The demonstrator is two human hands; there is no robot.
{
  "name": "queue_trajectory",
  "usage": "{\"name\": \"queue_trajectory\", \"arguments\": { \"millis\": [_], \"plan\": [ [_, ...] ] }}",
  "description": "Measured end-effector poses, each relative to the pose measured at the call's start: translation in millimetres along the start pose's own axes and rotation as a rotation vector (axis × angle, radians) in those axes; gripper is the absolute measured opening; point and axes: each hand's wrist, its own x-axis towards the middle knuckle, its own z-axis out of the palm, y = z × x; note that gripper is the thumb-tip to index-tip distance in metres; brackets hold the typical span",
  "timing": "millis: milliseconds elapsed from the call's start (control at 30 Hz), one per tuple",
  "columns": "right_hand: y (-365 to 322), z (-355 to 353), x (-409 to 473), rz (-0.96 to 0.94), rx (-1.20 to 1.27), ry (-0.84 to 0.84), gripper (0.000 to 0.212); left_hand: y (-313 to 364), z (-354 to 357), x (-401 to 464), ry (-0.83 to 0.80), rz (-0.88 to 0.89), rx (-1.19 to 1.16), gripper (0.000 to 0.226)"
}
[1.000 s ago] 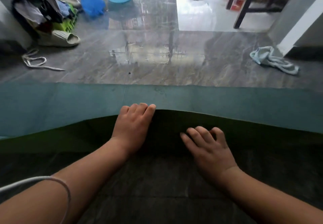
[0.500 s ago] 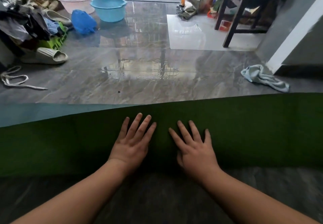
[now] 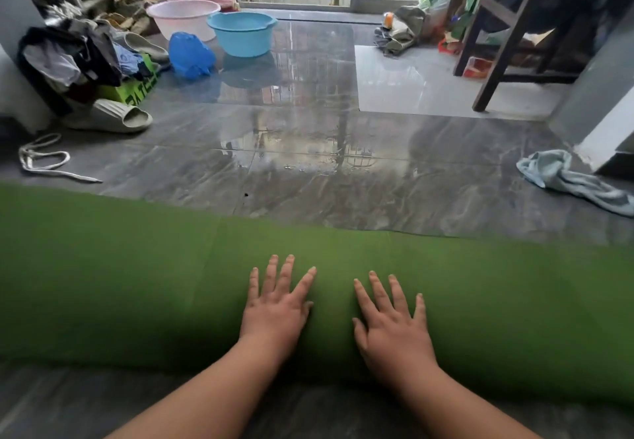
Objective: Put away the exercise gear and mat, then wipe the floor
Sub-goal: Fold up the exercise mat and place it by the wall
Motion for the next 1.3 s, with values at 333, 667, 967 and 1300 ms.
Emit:
{"name": "queue_trajectory", "arguments": {
  "millis": [333, 667, 967, 1300],
  "plan": [
    [15.6, 51.2, 11.0, 0.046, 0.042, -0.021, 0.064, 6.4, 46.8, -8.2, -0.070, 0.059, -0.002, 0.069],
    [17.5, 51.3, 13.3, 0.034, 0.070, -0.045, 0.063, 4.0, 60.1, -1.9, -0.124, 0.017, -0.013, 0.066],
    [54.9, 15.6, -38.4, -0.098, 0.011, -0.138, 0.068, 34.1, 27.8, -45.3, -0.201, 0.148, -0.055, 0.070],
    [112.0, 22.5, -71.7, -0.073, -0.031, -0.133, 0.079, 74.3, 22.7, -55.3, -0.257, 0.220, 0.021, 0.071]
  ]
}}
